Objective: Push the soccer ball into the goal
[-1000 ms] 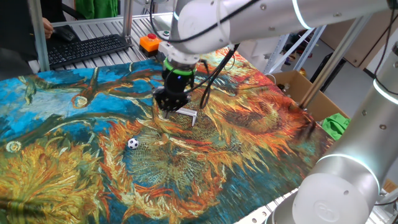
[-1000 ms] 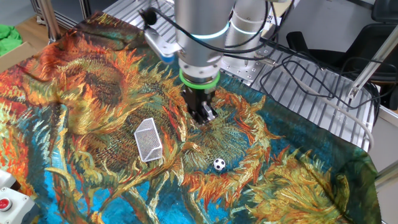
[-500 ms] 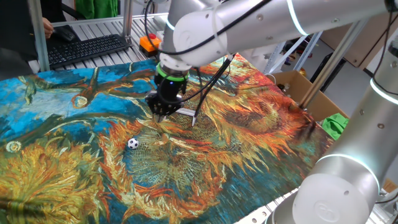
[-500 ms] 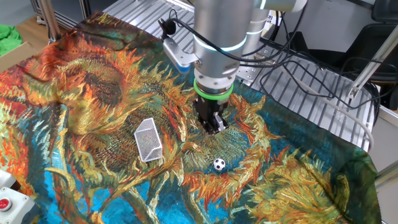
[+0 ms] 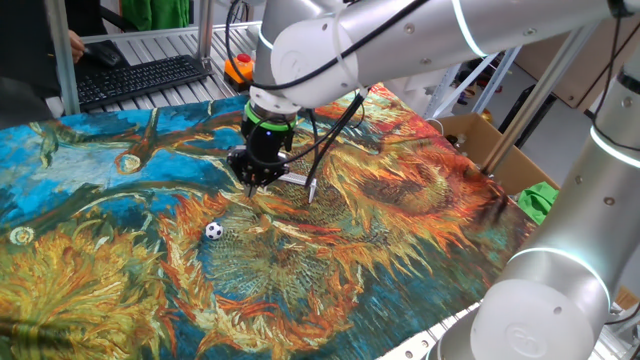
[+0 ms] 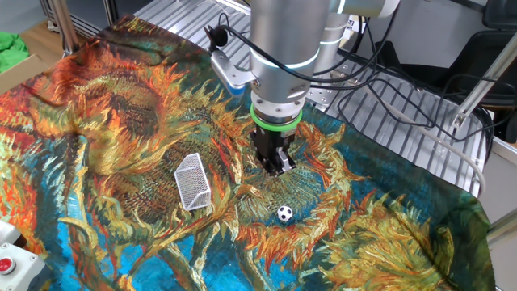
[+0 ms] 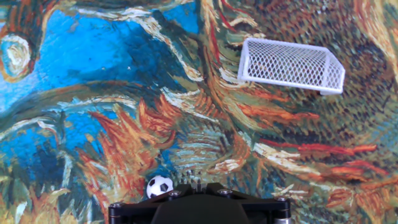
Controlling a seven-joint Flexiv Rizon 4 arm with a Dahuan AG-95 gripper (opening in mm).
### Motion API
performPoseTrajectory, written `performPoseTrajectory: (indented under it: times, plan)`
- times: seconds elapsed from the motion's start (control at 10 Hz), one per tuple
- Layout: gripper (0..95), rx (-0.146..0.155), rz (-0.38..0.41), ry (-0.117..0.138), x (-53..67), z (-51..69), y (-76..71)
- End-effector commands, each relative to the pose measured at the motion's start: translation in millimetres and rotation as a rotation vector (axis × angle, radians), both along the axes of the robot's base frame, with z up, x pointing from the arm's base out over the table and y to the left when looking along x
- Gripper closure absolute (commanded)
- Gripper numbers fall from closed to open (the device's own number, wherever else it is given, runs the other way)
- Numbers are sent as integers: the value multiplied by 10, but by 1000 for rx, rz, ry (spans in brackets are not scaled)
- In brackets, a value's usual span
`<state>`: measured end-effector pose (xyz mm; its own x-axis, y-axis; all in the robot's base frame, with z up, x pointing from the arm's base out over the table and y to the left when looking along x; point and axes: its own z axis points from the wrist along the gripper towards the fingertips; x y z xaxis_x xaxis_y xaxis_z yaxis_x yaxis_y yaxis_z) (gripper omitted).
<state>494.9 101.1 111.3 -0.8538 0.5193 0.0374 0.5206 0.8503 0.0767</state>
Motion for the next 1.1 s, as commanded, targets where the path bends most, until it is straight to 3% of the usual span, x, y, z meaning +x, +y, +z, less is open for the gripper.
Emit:
performPoseTrajectory:
  times: [0.1, 0.4, 0.6, 0.9, 1.0, 1.1]
  plan:
    - [950, -2, -13, 6, 1, 7, 1]
    - [950, -2, 16, -6, -1, 4, 0]
    - [950, -19, 16, -7, -1, 4, 0]
    - [950, -4, 73, 11, -1, 4, 0]
    - [950, 0, 51, 18, -1, 4, 0]
    - [950, -24, 64, 22, -1, 4, 0]
